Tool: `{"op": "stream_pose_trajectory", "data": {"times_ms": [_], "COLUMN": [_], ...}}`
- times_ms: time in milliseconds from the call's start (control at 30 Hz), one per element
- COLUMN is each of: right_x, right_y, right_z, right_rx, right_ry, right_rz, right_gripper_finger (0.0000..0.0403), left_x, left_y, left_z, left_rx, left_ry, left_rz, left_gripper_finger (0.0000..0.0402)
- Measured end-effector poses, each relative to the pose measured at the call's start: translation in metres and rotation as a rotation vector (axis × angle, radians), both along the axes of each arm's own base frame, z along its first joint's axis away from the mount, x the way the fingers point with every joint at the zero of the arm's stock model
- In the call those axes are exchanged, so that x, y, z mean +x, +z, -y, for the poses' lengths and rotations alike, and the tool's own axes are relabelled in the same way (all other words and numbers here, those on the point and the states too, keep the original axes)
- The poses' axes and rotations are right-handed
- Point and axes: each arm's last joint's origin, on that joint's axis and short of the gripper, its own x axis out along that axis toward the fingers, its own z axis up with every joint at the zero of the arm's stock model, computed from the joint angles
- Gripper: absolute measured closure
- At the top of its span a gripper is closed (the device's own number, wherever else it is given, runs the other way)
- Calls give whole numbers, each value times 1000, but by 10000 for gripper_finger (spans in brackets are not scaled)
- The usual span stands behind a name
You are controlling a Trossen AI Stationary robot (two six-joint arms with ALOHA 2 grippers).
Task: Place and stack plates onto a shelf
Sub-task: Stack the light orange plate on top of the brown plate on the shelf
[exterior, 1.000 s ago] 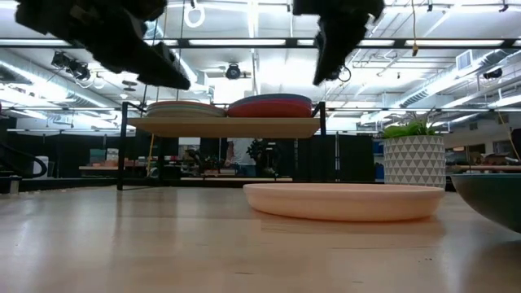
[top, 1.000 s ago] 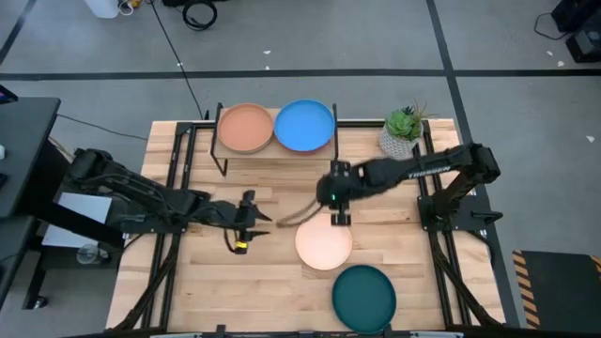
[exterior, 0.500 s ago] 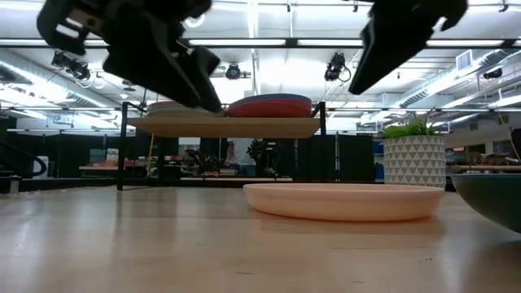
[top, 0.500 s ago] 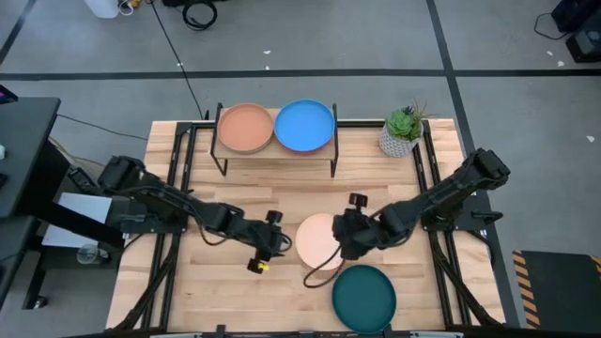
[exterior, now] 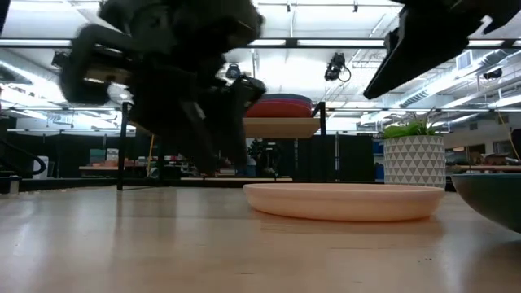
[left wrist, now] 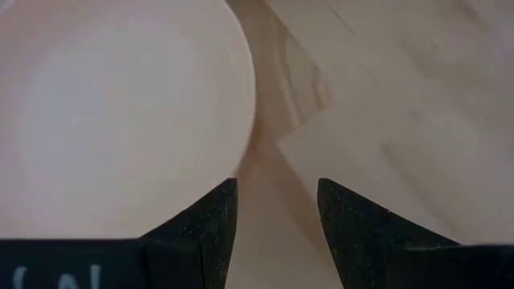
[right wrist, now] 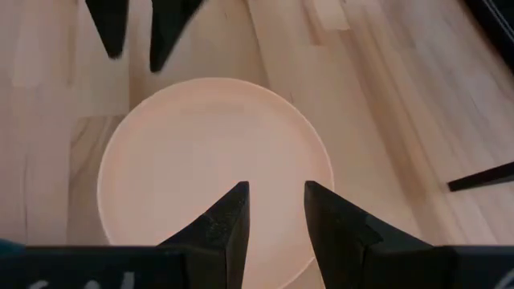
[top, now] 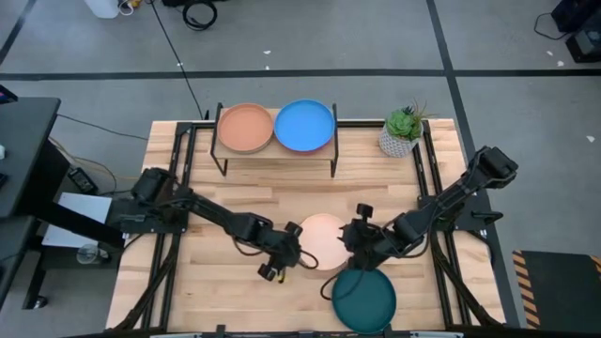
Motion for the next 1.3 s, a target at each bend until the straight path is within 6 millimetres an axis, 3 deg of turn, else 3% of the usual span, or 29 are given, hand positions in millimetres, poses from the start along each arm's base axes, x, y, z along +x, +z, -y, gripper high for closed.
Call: {"op": "stream_pose_trajectory", "data": {"times_ms": [167,333,433,633,700,800,1100,1200,1300], "right_x": [-9,-16,-19,-20,-20,-21,-21,-21,-21], "right_y": [0,0,0,1,1,1,1,1,1], "right_z": [-10,-19,-22,-26,-27,-28,-28,-28,-28], "right_rx": [-61,-73,-75,-71,-63,-62,-61,-64,-64], "right_ry": [0,-5,-6,-13,-15,-12,-11,-13,-13], "right_rz": [31,53,63,90,94,95,96,98,98], "right_gripper_finger": [276,276,276,276,276,276,276,276,276], "left_x": [17,23,23,21,21,21,20,21,22], "left_y": [-5,-11,-11,-12,-12,-12,-13,-13,-13], "left_z": [-5,-14,-17,-21,-22,-22,-20,-23,-26], "left_rx": [35,75,93,119,124,130,166,160,155], "left_ry": [-30,-64,-85,-116,-119,-125,-65,-33,-18], "left_rz": [-19,-39,-36,-59,-65,-64,-57,-60,-66], "left_gripper_finger": [222,228,263,373,391,382,259,255,282]}}
